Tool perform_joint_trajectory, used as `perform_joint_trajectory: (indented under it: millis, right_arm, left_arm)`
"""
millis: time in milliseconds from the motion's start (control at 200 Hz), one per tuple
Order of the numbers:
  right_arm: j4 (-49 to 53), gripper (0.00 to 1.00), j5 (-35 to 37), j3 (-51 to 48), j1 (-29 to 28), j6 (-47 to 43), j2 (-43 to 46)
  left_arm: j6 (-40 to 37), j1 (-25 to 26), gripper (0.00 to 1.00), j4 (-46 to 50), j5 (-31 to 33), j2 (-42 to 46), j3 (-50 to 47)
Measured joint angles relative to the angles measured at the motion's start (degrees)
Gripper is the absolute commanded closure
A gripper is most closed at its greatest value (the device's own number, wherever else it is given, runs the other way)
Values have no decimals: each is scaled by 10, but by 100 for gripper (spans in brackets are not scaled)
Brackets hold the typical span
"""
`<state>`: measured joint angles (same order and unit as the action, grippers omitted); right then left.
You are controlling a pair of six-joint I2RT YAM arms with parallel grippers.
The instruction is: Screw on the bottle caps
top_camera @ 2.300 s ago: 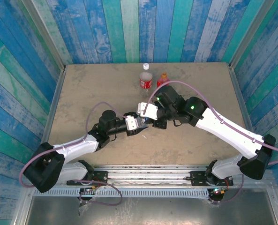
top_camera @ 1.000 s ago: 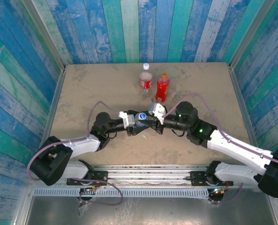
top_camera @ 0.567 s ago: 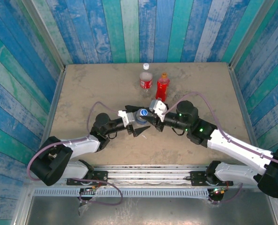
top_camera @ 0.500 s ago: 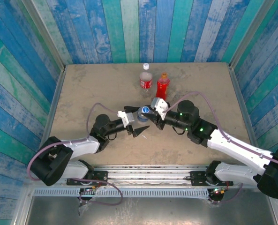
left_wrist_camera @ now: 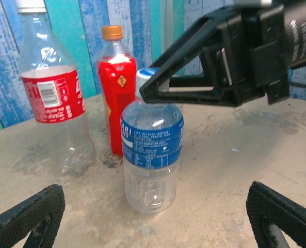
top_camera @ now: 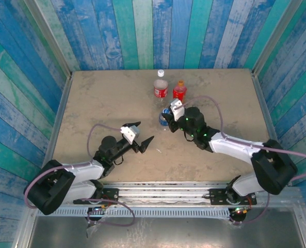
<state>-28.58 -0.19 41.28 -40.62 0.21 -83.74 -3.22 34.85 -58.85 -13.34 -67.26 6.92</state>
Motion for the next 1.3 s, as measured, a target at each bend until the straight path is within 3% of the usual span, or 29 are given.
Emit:
perform_joint_trajectory:
  millis: [180,551,711,871,1016,1186,1302]
  right_arm:
    - [-38,74,-2,11,8,19,-56]
    - [-10,18,-15,33,11,-16,-49]
    - [14,5,-11,33,15,-48,24]
    - [25,1,29,8,33,-96,111]
    - [24,0,70,-55,109,-118,172]
    - [14,0,121,-130,201,-124,185]
    - [-6,0,133,-158,246,-125,159]
  left_arm:
    - [1,0,6,5,7,9,-3]
    - [0,0,6,41,18,15,5]
    - [-10,-22,6,102,43,28,52]
    - [-31,-76,6,151,91,33,99]
    - [-38,-141,6,171,164,48,95]
    - [-37,-213,6,149,238,63,60]
    - [-27,-256,6,111,253,38,38]
